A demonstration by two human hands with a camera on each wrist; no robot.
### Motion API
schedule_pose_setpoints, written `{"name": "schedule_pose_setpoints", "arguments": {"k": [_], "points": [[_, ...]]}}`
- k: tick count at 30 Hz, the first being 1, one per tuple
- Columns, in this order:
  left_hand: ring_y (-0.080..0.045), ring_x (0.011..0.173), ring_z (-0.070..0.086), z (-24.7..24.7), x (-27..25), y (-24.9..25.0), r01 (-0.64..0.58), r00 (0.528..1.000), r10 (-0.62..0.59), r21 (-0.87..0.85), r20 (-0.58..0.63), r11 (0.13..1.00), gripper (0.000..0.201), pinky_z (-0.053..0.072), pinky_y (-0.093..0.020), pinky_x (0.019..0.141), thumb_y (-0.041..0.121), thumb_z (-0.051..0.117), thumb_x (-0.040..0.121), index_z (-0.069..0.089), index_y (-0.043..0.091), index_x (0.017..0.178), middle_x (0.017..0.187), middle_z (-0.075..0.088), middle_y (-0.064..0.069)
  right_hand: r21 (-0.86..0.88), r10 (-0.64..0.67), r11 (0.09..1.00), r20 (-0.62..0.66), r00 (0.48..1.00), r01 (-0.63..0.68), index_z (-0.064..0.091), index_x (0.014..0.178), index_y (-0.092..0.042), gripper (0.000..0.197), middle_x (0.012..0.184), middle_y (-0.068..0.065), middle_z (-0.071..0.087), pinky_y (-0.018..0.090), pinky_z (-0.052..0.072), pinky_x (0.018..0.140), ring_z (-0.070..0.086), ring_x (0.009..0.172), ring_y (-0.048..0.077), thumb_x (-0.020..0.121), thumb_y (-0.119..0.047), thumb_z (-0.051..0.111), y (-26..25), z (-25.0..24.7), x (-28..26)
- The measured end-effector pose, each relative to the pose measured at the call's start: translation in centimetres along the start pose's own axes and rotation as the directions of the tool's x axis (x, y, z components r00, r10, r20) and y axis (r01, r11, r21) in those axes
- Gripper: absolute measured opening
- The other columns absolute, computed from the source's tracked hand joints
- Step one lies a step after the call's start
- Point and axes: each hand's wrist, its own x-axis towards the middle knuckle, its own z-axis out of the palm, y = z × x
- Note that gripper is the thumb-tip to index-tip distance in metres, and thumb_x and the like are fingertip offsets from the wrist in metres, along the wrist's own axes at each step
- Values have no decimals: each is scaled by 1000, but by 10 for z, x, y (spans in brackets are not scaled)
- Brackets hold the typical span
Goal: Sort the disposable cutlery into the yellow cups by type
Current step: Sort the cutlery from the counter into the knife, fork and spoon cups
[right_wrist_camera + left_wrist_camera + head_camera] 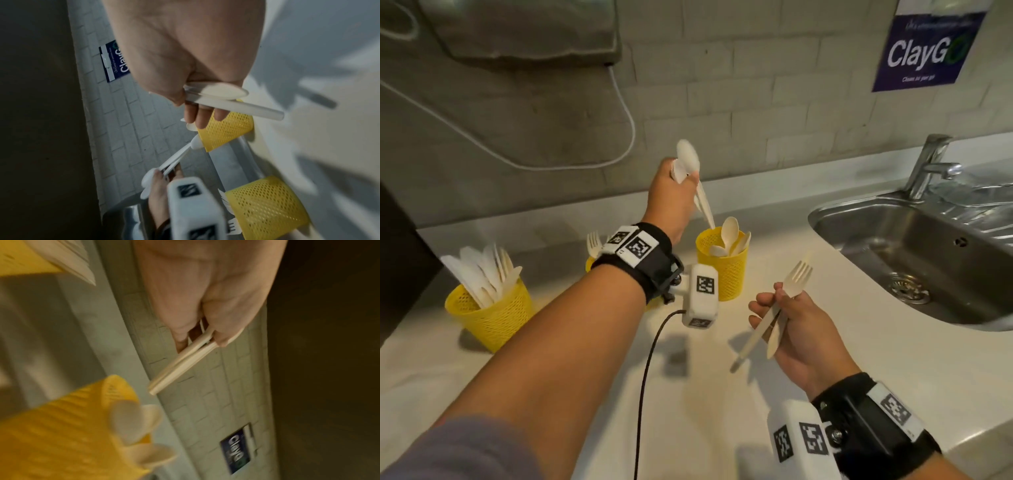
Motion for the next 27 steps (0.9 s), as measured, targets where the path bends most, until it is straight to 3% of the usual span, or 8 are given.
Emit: {"name": "schedule_pose_setpoints", "arguments": {"k": [2,6,10,13,15,20,24,27], "points": [[-23,87,56,9,-2,-13,-56,998,56,253,5,966,13,46,-32,73,18,53,91,50,13,103,94,57,-6,6,-4,1000,3,1000,4,52,96,-12,13,77,9,56,41,48,83,56,76,24,99,-21,43,-1,-2,-1],[-28,94,59,18,-4,-36,-26,998,2,394,61,919,31,44,-30,74,17,59,88,47,6,114,108,61,-14,11,-8,1000,19,1000,7,51,102,-13,10,74,8,56,39,48,78,56,71,23,99,-20,44,-4,-7,1],[-26,112,55,17,-10,-40,57,958,-168,419,233,906,68,45,-33,89,25,76,76,40,10,131,128,54,-12,18,2,1000,50,999,-3,53,104,-11,12,72,8,58,37,50,73,58,68,22,98,-16,44,-4,-8,-1],[-23,128,43,1,-18,-26,48,987,-99,354,128,934,89,40,-34,101,26,81,70,30,18,143,142,40,-8,-17,25,1000,82,996,-23,56,106,-14,14,74,5,62,36,52,67,59,67,20,98,-19,46,-4,-5,-3],[-20,121,48,-13,-36,-16,47,996,-62,242,58,969,74,42,-32,98,23,76,75,37,23,138,136,46,-6,-87,42,996,105,994,-33,57,104,-13,15,76,4,63,32,49,60,58,65,18,97,-22,47,-3,1,-5],[-13,86,63,-28,-105,-23,77,909,-125,134,398,988,38,49,-34,87,8,70,80,56,28,110,88,64,2,-199,82,980,275,958,-27,61,101,-12,17,75,3,65,22,42,44,51,52,12,95,-21,48,11,34,-11],[-11,68,62,-61,-119,-31,63,979,-81,101,188,993,30,51,-36,77,1,63,82,61,30,89,67,63,11,-262,132,965,380,915,-31,62,100,-13,19,71,2,65,21,41,43,50,49,12,97,-22,45,29,62,-15],[-11,63,60,-95,-120,-20,75,997,-75,8,26,997,28,55,-29,66,-4,59,85,57,24,87,78,56,1,-287,170,956,388,906,-56,62,93,-11,22,73,4,65,25,48,51,57,57,15,97,-23,44,36,86,-19]]}}
